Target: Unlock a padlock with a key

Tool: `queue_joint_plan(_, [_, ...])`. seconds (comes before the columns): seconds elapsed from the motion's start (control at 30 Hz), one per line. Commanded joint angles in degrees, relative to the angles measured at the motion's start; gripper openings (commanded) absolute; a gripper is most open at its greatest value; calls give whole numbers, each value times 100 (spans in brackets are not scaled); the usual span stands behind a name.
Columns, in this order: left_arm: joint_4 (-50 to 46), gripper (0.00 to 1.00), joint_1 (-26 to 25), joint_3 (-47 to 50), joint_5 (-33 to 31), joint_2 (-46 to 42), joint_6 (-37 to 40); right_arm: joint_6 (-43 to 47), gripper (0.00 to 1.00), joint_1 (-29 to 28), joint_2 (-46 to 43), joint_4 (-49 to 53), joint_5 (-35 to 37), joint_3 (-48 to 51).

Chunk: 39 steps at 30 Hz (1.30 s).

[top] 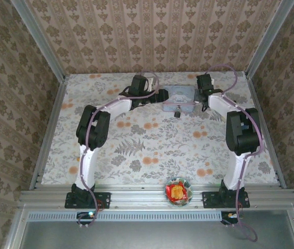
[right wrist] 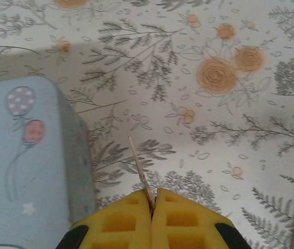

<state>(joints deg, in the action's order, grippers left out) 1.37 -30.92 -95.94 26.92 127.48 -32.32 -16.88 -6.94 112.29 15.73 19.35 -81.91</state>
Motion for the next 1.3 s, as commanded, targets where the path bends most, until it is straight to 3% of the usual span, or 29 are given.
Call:
queue_joint_plan(0.0, [87,94,24,-237,191,188,-153,-112,0,124,215,414,-192,-378])
queue_joint_plan(0.33, [-118,84,-1,-690,246,611,-162,-222,0,349,1116,1459,-1285,-1523])
queue_joint_plan(0.67, [-14,63,-72,-627,511,659,-161,-289,0,215,1094,1135,-2316,-1245])
queue_joint_plan(0.93, [568,59,-99,431,478,-15,-241,-378,0,-338,659,607,-2421,-559])
queue_joint_plan(1.27, [2091,56,-354,3241,-134,-1688,-741,-614,0,-1495,250,163,-2340,-26])
